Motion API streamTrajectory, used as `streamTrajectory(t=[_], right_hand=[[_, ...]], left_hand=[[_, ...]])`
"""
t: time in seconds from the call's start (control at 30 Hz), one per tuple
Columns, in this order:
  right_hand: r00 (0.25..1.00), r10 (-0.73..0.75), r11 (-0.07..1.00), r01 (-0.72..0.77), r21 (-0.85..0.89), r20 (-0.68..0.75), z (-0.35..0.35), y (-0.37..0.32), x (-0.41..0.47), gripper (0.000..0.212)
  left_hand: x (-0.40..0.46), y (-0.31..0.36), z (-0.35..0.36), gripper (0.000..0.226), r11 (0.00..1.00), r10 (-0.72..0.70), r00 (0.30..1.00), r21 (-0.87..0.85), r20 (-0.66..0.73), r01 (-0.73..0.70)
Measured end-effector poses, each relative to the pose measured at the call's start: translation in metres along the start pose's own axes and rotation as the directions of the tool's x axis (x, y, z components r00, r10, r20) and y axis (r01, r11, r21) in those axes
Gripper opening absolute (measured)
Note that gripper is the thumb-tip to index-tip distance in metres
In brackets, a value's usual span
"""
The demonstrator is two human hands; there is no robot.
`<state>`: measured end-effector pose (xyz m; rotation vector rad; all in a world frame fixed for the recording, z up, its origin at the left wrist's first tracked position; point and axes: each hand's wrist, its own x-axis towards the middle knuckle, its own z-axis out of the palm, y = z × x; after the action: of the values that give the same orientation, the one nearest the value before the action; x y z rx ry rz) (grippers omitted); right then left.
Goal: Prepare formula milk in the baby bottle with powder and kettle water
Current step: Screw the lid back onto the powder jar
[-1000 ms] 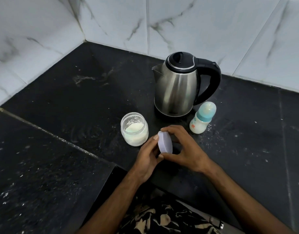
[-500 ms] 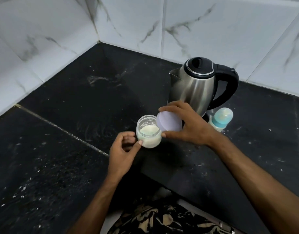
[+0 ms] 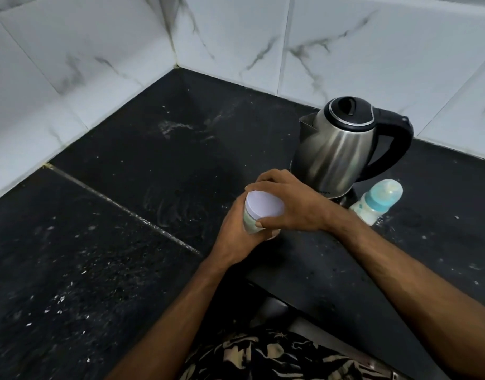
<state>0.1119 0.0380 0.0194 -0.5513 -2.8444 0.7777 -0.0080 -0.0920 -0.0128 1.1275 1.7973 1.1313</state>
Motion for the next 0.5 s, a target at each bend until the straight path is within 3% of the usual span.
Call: streamTrajectory(t=[0.5], right_hand=[[0.99, 0.12, 0.976, -0.132, -0.172, -0.076, 0.004, -0.017, -0.003, 0.085]], left_hand=[[0.0, -0.011, 0.003, 0.087, 1.0, 0.006, 1.0, -0.006, -0.015, -0.006]])
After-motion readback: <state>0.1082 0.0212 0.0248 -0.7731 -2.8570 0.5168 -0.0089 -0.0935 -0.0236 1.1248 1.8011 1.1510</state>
